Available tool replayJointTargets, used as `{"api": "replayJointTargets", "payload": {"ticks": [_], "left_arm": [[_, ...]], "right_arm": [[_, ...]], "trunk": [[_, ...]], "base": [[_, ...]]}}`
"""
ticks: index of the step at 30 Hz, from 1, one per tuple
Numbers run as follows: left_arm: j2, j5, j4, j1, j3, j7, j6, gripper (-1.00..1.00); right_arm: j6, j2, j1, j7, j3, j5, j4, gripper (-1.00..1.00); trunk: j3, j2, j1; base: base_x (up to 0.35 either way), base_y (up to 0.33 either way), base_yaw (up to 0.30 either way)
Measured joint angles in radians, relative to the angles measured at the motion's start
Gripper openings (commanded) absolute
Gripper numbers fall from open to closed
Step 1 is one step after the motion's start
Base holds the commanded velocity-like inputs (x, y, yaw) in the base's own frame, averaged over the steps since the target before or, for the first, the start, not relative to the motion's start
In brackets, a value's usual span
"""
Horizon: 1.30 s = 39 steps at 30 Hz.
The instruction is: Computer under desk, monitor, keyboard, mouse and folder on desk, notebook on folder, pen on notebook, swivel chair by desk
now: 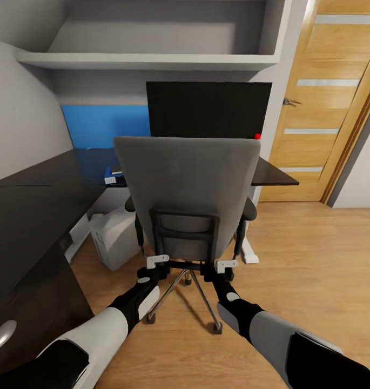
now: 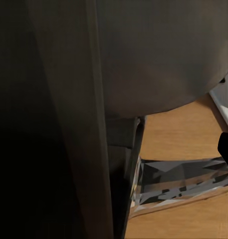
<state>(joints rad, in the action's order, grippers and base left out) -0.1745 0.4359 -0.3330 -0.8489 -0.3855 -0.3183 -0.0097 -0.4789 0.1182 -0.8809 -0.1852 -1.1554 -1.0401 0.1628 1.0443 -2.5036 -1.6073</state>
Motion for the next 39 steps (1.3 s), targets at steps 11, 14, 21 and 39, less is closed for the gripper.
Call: {"api": "replayJointTargets", "payload": {"ticks": [11, 14, 21, 39], "left_arm": [[0.000, -0.001, 0.000, 0.000, 0.000, 0.000, 0.000, 1.00], [0.000, -0.001, 0.000, 0.000, 0.001, -0.001, 0.000, 1.00], [0.000, -0.003, -0.001, 0.000, 0.001, -0.001, -0.001, 1.00], [0.000, -0.003, -0.001, 0.000, 0.001, -0.001, 0.000, 1.00]], "right_arm": [[-0.001, 0.001, 0.000, 0.000, 0.006, 0.005, 0.001, 1.00], [-0.001, 0.001, 0.000, 0.000, 0.006, 0.005, 0.000, 1.00], [-0.001, 0.002, 0.000, 0.000, 0.005, 0.004, 0.000, 1.00], [-0.001, 0.001, 0.000, 0.001, 0.006, 0.006, 0.001, 1.00]], "trunk": [[0.000, 0.000, 0.000], [0.000, 0.000, -0.001], [0.000, 0.000, 0.000], [0.000, 0.000, -0.001]], "base": [[0.170, -0.001, 0.000], [0.010, 0.000, 0.000], [0.044, 0.000, 0.000], [-0.008, 0.000, 0.000]]}}
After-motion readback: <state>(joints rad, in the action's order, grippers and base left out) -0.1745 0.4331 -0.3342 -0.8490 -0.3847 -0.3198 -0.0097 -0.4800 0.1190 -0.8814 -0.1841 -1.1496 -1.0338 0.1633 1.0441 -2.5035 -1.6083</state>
